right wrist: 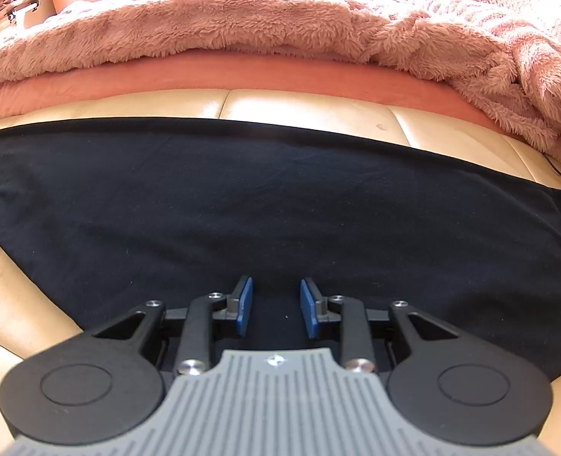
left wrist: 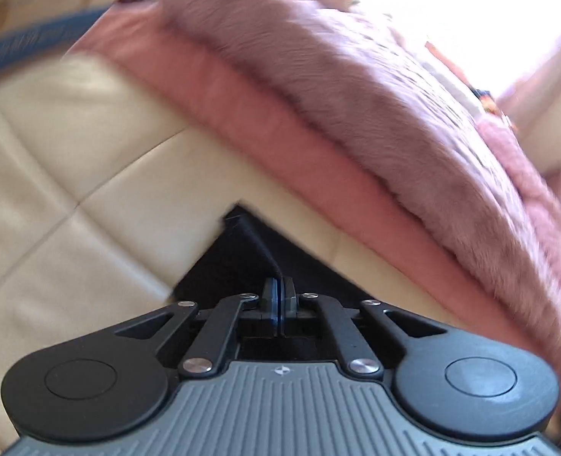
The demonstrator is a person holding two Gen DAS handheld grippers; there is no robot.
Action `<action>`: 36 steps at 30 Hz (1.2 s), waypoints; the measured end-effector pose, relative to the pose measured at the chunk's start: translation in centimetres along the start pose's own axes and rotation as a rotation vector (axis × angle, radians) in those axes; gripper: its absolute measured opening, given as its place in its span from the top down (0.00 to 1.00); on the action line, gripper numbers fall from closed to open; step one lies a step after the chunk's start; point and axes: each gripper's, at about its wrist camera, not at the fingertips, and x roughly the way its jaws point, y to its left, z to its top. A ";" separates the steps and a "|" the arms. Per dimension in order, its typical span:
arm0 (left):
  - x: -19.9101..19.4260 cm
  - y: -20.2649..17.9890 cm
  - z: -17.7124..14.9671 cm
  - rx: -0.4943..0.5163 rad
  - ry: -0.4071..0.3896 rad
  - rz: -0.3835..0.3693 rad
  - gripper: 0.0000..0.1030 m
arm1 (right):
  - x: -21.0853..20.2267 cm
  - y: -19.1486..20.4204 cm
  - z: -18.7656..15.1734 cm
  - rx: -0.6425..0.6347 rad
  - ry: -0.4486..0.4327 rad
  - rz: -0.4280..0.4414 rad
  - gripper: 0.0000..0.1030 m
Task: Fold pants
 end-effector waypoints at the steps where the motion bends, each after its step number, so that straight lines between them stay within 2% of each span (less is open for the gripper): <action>1: 0.2 -1.2 -0.1 0.057 0.004 -0.008 1.00 | 0.0 0.0 0.0 0.000 0.000 0.000 0.76; 5: 2.3 -5.8 -1.1 0.262 0.077 -0.057 0.99 | 0.0 0.0 0.0 0.002 -0.001 0.000 0.76; 8: 3.4 -7.1 -2.3 0.336 0.128 -0.078 0.90 | 0.0 0.1 -0.1 0.004 -0.003 0.000 0.76; 9: 3.5 -7.2 -2.5 0.350 0.130 -0.085 0.84 | 0.0 0.1 -0.1 0.004 -0.004 -0.001 0.76; 12: 2.7 -6.7 -2.7 0.358 0.108 -0.101 0.82 | 0.0 0.1 -0.1 0.002 -0.004 0.002 0.76; 14: 1.9 -6.4 -2.5 0.387 0.073 -0.080 0.81 | -0.1 0.0 0.1 0.003 0.003 0.004 0.76; 18: 2.3 -6.9 -1.4 0.463 0.054 -0.043 0.67 | -0.8 -0.2 1.1 0.034 -0.016 0.041 0.76; 19: 2.7 -7.2 -1.3 0.479 0.047 -0.026 0.67 | -0.8 -0.3 1.3 0.041 -0.017 0.040 0.77; 23: 4.7 -7.5 -0.6 0.482 0.062 -0.013 0.67 | 0.4 -0.7 1.3 0.072 0.017 0.032 0.76; 26: 5.6 -8.0 -0.9 0.516 0.052 0.012 0.70 | 0.6 -0.7 1.0 0.064 0.005 0.034 0.76; 27: 5.9 -8.1 -1.0 0.517 0.054 0.027 0.88 | 0.5 -0.6 1.0 0.059 0.005 0.033 0.76; 28: 6.0 -8.0 -1.0 0.509 0.055 0.039 0.98 | 0.6 -0.5 1.0 0.057 0.007 0.034 0.76; 34: 1.9 -6.2 -0.2 0.397 -0.048 -0.013 0.99 | 0.8 -0.7 1.1 0.051 0.011 0.042 0.75; 36: 0.4 -4.7 0.2 0.330 -0.067 0.001 0.99 | 0.6 -0.7 1.0 0.049 0.011 0.042 0.75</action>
